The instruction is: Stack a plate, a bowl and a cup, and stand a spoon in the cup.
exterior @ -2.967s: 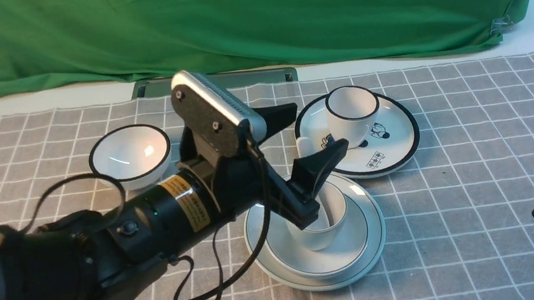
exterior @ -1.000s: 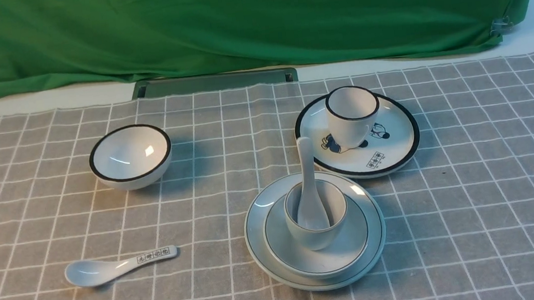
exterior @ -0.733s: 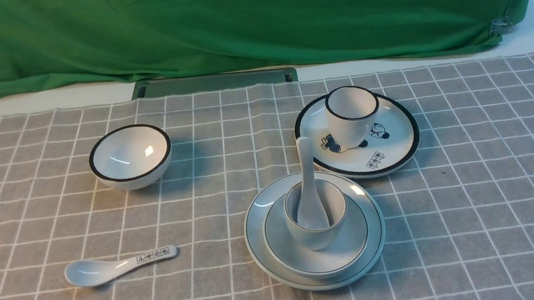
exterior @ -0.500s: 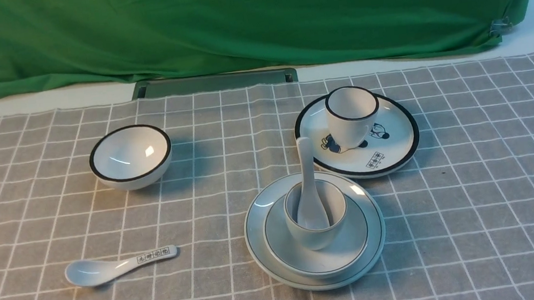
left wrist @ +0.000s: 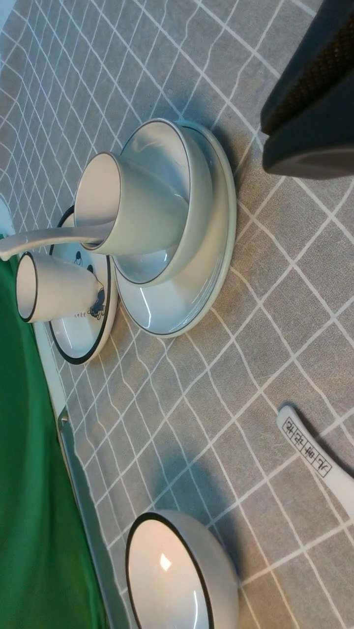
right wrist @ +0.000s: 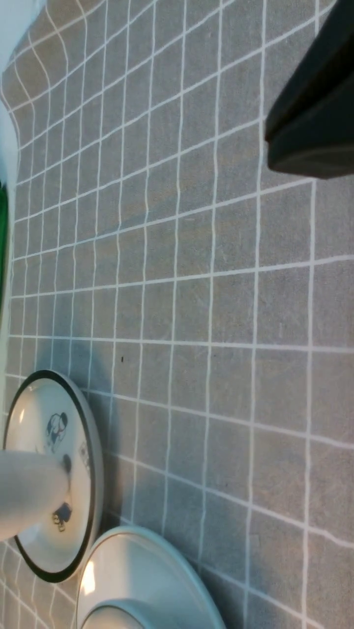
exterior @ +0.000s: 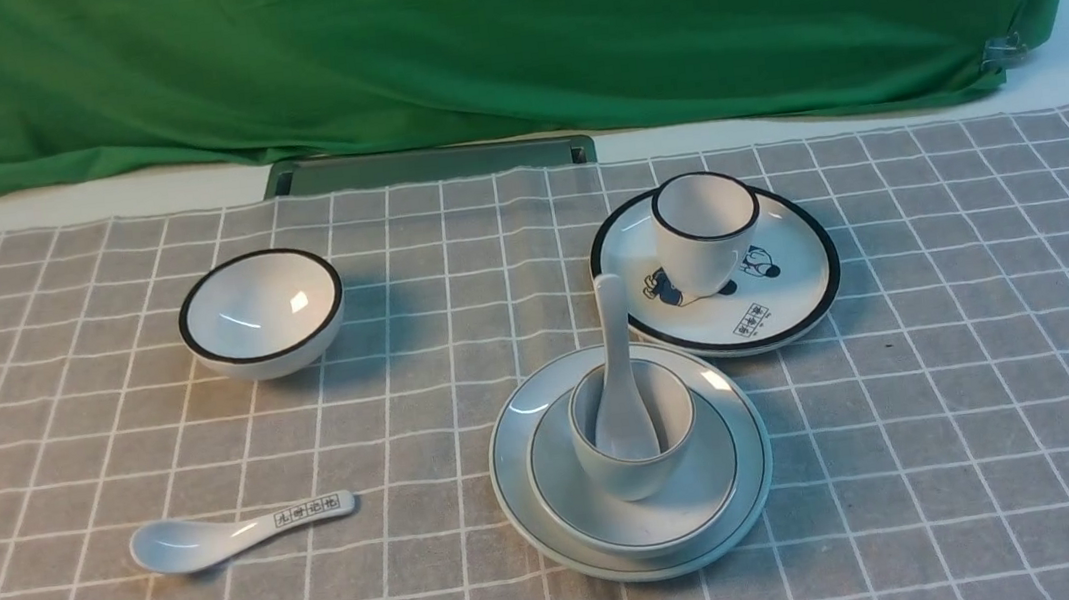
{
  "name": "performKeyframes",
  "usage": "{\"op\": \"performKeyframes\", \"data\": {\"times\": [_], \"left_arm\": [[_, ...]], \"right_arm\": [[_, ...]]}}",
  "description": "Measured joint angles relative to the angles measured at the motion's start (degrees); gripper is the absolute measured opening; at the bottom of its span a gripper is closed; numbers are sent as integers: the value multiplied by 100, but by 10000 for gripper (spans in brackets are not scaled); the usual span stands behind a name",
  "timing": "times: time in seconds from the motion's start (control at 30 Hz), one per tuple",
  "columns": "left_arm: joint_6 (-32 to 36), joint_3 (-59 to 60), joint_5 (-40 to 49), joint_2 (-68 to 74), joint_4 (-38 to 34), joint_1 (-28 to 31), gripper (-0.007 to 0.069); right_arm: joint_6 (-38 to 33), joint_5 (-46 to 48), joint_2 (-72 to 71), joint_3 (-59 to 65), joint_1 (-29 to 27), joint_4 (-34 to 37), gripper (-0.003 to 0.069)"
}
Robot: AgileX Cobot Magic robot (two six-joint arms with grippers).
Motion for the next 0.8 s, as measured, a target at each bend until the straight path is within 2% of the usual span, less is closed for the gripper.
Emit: {"op": "performKeyframes", "data": {"times": [0.63, 0.73, 0.8], "left_arm": [[0, 0, 0, 0, -28, 0, 11], [283, 0, -72, 0, -677, 4, 11], [903, 0, -88, -42, -1338, 79, 11]], "right_arm": [[0, 0, 0, 0, 0, 17, 55], [0, 0, 0, 0, 0, 17, 64], [0, 0, 0, 0, 0, 17, 67]]}}
